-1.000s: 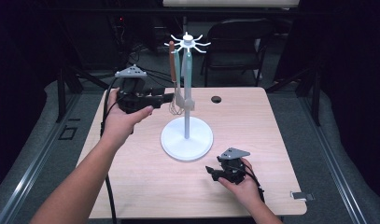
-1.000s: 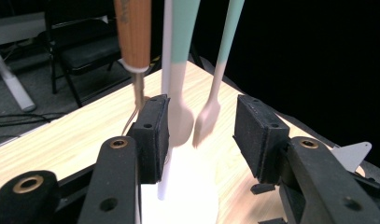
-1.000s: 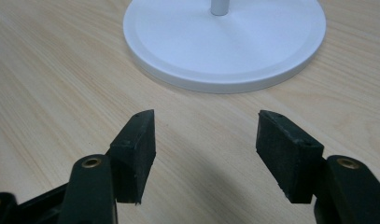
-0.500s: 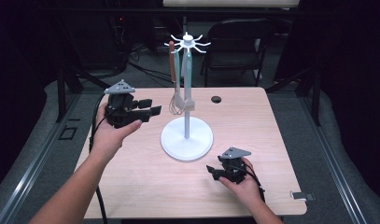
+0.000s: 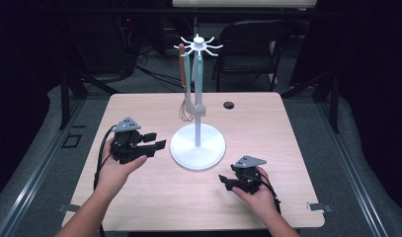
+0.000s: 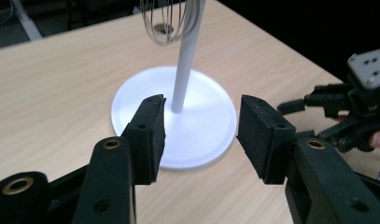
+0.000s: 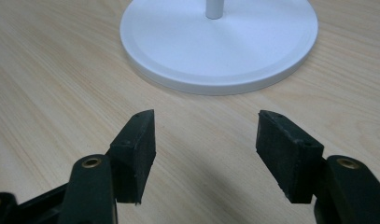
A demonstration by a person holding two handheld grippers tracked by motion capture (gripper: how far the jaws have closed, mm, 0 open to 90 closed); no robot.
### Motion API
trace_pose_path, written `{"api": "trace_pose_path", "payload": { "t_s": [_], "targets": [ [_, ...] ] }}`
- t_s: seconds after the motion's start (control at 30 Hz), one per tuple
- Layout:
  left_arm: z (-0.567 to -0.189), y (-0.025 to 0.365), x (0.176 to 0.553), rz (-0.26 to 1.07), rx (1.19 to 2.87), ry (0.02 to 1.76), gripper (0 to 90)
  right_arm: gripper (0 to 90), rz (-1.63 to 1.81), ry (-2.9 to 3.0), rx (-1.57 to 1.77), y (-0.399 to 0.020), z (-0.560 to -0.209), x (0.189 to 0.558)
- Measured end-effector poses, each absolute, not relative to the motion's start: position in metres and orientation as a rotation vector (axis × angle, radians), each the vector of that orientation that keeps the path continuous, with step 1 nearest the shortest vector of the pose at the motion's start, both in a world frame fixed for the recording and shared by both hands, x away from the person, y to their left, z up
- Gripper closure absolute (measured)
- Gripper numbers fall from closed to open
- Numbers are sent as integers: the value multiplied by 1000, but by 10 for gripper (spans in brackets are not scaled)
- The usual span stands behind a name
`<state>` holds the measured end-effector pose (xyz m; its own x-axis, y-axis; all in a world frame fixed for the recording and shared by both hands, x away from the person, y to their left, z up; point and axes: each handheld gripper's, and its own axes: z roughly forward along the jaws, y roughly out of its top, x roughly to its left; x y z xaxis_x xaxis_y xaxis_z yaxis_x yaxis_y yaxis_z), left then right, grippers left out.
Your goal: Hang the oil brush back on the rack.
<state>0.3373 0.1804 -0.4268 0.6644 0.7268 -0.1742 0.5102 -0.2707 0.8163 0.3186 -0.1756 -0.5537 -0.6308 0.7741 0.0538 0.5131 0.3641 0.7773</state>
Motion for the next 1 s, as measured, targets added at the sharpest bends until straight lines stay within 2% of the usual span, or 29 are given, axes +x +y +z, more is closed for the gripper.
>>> {"api": "trace_pose_path", "payload": {
  "t_s": [0.47, 1.0],
  "targets": [
    [-509, 192, 323, 259, 1946, 1089, 479, 375, 1143, 2303, 1136, -176, -553, 319],
    [-558, 208, 321, 279, 1934, 1138, 435, 382, 1114, 2321, 1123, -175, -555, 319]
  ]
}}
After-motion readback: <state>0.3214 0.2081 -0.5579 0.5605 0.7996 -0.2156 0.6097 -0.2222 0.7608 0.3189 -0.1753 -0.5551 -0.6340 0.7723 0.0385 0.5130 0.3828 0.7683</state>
